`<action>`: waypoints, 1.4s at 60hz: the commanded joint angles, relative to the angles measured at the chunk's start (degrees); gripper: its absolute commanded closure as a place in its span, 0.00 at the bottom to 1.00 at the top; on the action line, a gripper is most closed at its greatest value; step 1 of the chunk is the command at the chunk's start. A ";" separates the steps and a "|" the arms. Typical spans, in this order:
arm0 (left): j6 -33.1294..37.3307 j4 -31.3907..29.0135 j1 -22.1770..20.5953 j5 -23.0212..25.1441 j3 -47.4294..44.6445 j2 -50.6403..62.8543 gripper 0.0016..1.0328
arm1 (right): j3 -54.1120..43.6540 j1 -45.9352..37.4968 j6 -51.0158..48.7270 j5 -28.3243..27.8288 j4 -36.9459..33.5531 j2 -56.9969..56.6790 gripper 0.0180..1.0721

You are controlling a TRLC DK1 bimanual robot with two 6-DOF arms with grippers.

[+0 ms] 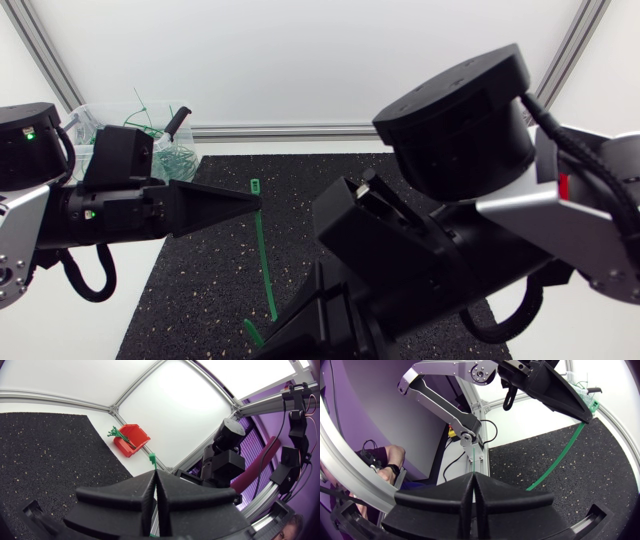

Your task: Take a green cable tie from the red box, thread the tail through the head to close it, then place it in the transparent bin on the left.

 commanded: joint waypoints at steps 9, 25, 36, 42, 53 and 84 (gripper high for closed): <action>-1.20 1.19 0.27 -0.24 -0.95 1.11 0.97 | 1.76 -0.83 3.75 -3.20 0.27 -1.09 0.95; -1.37 1.19 0.27 -0.41 -0.87 1.46 0.97 | 2.99 -3.47 4.98 -5.92 0.01 -0.12 0.95; -1.37 1.19 -0.17 -1.03 -0.95 1.46 0.97 | 6.33 -6.81 5.42 -11.81 -5.44 1.11 0.95; -1.37 1.19 -0.26 -1.12 -0.95 1.46 0.97 | 8.88 -6.90 9.03 -13.57 -9.31 2.60 0.95; -1.46 1.19 -0.52 -1.21 -0.95 1.46 0.97 | 10.82 -8.04 22.56 -13.75 -13.88 3.39 0.95; -1.02 4.53 -2.36 -3.40 -3.77 -1.97 0.97 | 19.34 -13.31 32.14 -27.54 -24.07 12.89 0.95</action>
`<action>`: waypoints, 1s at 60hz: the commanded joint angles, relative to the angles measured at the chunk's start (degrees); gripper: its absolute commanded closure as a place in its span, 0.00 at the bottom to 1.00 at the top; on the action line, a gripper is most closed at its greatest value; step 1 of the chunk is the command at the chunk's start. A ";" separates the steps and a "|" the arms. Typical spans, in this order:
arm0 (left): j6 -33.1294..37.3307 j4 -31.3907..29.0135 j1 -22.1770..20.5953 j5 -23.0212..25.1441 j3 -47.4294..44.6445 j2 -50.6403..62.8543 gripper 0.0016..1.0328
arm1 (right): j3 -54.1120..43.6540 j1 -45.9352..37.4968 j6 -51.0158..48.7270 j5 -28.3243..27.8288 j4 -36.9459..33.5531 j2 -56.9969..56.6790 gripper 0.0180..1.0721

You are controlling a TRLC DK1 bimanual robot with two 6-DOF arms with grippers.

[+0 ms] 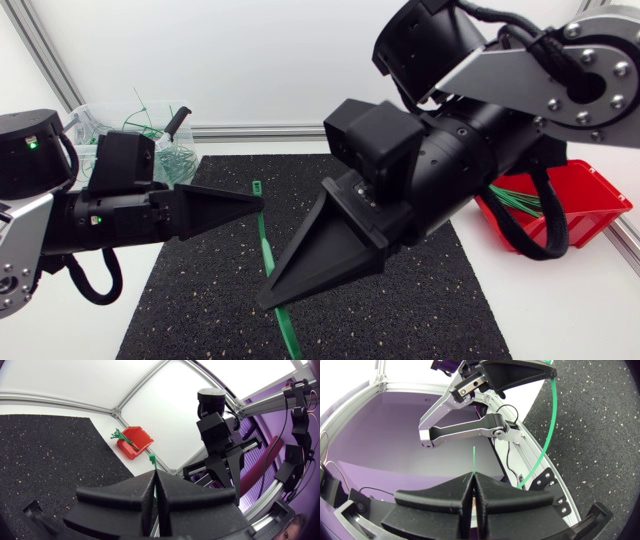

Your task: Take a green cable tie from the red box, thread the tail through the head to close it, then place it in the transparent bin on the left.

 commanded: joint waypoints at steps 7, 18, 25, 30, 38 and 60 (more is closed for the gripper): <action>-0.89 2.68 -2.63 -2.36 -2.59 -2.74 0.97 | 4.25 -0.84 3.51 -3.67 -5.21 3.80 0.95; -0.80 4.08 -3.60 -4.12 -3.38 -4.23 0.97 | 4.87 -1.80 5.98 -5.16 -6.88 4.24 0.95; 0.17 4.17 -4.48 -5.70 -3.73 -5.29 0.97 | 4.78 -2.15 6.85 -6.39 -6.88 4.59 0.95; 0.87 4.26 -5.62 -7.02 -3.73 -5.55 0.97 | 5.22 -2.07 7.03 -6.66 -6.88 5.12 0.95; 1.31 4.61 -6.85 -8.43 -3.91 -5.90 0.97 | 5.39 -2.07 9.05 -7.89 -7.41 5.21 0.95; 1.92 4.35 -9.49 -14.49 -5.67 -12.76 0.97 | 8.64 -2.86 8.44 -8.41 -10.22 8.64 0.94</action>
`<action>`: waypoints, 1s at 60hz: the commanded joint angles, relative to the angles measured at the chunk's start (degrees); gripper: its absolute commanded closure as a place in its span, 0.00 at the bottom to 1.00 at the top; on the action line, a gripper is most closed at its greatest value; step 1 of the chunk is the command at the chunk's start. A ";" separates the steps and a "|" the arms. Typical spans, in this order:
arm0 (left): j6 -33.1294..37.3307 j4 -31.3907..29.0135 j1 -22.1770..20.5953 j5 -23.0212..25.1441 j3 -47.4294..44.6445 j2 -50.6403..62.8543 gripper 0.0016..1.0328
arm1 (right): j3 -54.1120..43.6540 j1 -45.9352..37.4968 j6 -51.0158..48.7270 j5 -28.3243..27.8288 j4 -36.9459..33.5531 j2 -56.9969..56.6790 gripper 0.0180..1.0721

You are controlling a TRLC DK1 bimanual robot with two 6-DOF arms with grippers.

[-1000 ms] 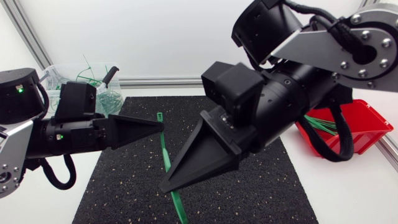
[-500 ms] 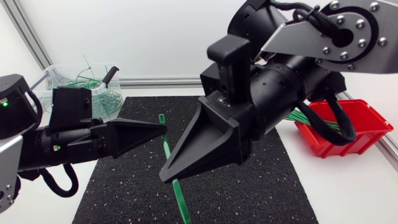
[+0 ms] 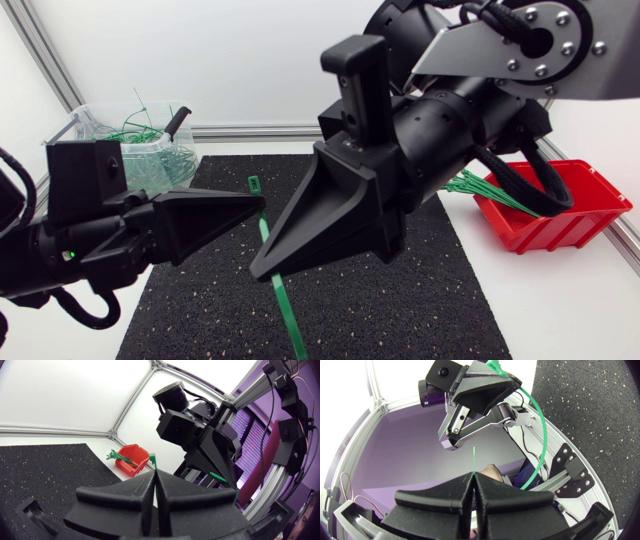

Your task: Take a green cable tie from the red box, thread the tail through the head to close it, then place it in the transparent bin on the left.

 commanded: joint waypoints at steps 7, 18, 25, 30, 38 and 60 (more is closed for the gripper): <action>0.57 0.50 -0.29 -0.85 -2.06 -1.97 0.97 | 2.60 -1.35 0.57 -1.69 -0.29 5.86 0.94; 0.92 0.24 -0.55 -2.00 -2.85 -3.11 0.97 | 3.74 -1.44 0.39 -2.65 -0.47 7.09 0.94; 1.27 0.15 -0.90 -2.26 -3.12 -3.20 0.97 | 4.26 -1.71 0.39 -2.83 -0.82 7.17 0.94; 1.71 0.15 -0.99 -2.35 -3.47 -3.29 0.97 | 4.26 -2.41 -0.05 -3.44 -0.82 7.79 0.92; 2.41 0.15 -2.04 -3.32 -4.08 -3.81 0.97 | 4.09 -3.38 -0.66 -4.85 -0.82 8.49 0.92; 8.21 -1.52 -5.12 -8.85 -4.87 -6.63 0.97 | 2.07 -3.38 -1.10 -6.26 -0.38 9.02 0.91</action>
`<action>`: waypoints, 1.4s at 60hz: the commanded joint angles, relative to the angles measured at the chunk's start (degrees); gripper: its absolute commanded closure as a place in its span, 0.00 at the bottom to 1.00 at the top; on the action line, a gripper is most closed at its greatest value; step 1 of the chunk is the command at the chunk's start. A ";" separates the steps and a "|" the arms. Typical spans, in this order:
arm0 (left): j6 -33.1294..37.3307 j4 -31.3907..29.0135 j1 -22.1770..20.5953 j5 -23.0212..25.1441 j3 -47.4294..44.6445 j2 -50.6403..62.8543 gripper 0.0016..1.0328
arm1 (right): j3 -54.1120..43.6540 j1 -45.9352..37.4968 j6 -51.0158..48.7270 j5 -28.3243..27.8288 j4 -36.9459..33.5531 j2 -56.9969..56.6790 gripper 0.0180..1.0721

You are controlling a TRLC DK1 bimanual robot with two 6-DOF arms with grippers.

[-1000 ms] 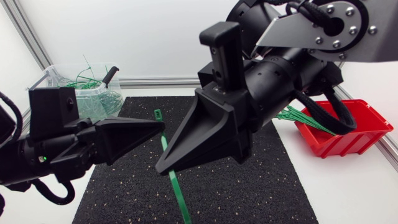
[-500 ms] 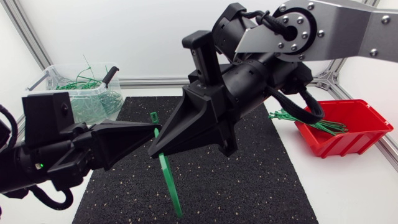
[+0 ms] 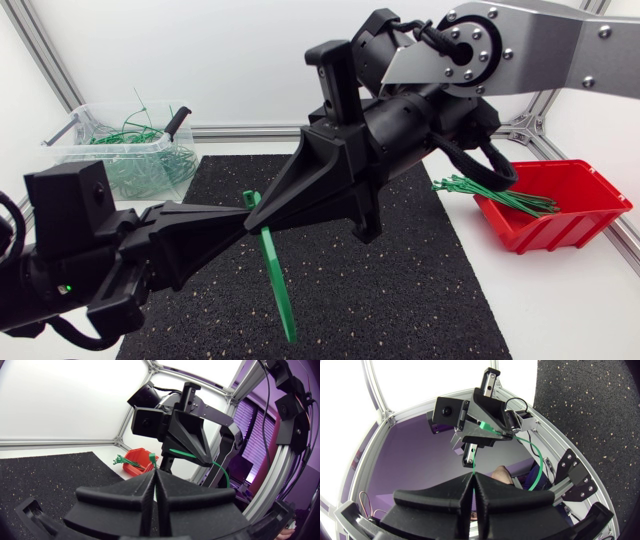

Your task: Take a green cable tie from the red box, thread the tail through the head to close it, then place it in the transparent bin on the left.

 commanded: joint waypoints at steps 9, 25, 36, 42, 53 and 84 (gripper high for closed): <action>3.44 0.01 -0.73 -1.14 -0.54 -0.51 0.97 | -1.50 0.10 -0.82 -0.86 -0.27 2.21 0.90; 3.87 0.01 -0.99 -1.49 0.07 -0.07 0.97 | -1.14 0.45 -1.00 -0.86 -0.27 2.82 0.90; 3.79 -0.52 -1.70 -1.40 0.07 -0.24 0.97 | -0.62 0.54 -1.08 -0.86 -0.10 3.70 0.90; 3.70 -0.61 -1.87 -1.40 0.16 -0.24 0.97 | -0.35 0.63 -1.08 -0.86 -0.10 4.14 0.90; 3.70 -0.70 -1.87 -1.49 -0.02 -0.33 0.97 | 0.09 0.71 -1.17 -0.86 -0.10 4.14 0.90; 3.61 -1.57 -1.96 -1.75 -0.19 -0.42 0.97 | 0.09 0.28 -1.52 -0.86 -0.01 3.96 0.90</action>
